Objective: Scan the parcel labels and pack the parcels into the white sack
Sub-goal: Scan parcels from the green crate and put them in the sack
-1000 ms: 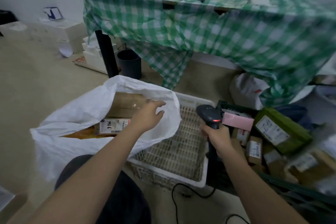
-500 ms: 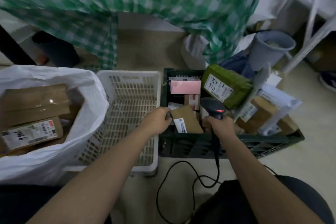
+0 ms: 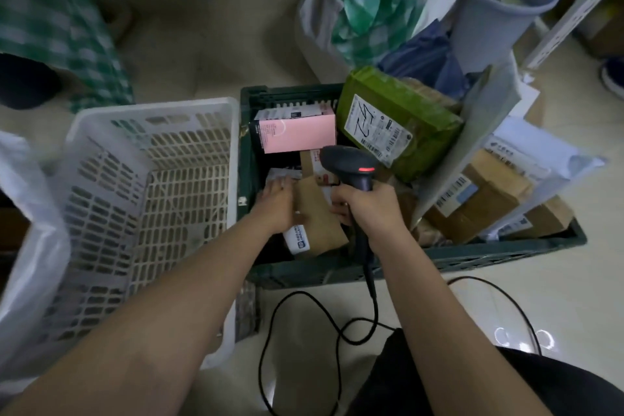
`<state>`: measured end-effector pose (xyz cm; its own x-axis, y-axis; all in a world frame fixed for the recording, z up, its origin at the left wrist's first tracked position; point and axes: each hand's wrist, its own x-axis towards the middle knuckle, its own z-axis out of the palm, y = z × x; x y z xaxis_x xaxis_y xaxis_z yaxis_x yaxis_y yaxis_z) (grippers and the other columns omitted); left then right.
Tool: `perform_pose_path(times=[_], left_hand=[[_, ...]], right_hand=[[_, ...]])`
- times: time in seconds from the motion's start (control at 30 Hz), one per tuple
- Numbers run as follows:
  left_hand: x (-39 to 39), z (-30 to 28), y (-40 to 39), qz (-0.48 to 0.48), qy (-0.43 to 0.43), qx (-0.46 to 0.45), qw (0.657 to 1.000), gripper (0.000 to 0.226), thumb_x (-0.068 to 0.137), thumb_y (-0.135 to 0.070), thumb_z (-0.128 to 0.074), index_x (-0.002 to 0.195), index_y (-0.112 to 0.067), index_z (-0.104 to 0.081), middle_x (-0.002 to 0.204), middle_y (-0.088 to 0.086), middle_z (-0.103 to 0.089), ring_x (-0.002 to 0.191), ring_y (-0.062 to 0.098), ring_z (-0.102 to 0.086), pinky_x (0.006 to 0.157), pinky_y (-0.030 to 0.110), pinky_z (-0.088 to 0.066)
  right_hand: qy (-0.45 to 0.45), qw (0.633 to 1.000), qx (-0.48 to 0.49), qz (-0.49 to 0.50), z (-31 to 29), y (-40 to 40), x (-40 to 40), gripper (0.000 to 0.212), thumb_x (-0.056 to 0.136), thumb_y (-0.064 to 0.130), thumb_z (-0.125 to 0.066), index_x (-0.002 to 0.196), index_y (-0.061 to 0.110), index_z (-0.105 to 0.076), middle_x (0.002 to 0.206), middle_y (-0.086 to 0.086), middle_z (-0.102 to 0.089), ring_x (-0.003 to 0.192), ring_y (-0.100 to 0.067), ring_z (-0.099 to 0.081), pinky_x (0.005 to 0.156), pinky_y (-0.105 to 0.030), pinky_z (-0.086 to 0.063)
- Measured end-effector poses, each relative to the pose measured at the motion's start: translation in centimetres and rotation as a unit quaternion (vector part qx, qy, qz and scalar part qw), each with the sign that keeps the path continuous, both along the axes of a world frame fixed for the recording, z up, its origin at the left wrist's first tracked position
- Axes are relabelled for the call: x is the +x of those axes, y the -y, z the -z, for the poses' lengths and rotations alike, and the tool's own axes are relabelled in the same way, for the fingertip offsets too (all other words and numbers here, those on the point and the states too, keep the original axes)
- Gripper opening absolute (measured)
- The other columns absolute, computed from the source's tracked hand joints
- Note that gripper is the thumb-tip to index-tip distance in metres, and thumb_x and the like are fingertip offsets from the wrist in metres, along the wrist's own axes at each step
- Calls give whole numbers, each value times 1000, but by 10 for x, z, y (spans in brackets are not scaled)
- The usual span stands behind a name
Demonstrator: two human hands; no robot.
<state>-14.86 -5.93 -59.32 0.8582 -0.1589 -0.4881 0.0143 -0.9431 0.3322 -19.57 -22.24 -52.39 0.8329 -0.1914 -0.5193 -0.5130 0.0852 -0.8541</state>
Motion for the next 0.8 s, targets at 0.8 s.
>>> perform_pose_path(times=[0.8], left_hand=[[-51,-97,-17,-192,131,-280,931,45,86,-18,-68,123,-25,-44,105,0,-55,92,18,-60,79,32,-51]], right_hand=[[110,991,-31,-70,-49,-9,-58,21,90,10,-60,101,23,-47,89,-11,-64,65,-16,-58,57,-23,-50]])
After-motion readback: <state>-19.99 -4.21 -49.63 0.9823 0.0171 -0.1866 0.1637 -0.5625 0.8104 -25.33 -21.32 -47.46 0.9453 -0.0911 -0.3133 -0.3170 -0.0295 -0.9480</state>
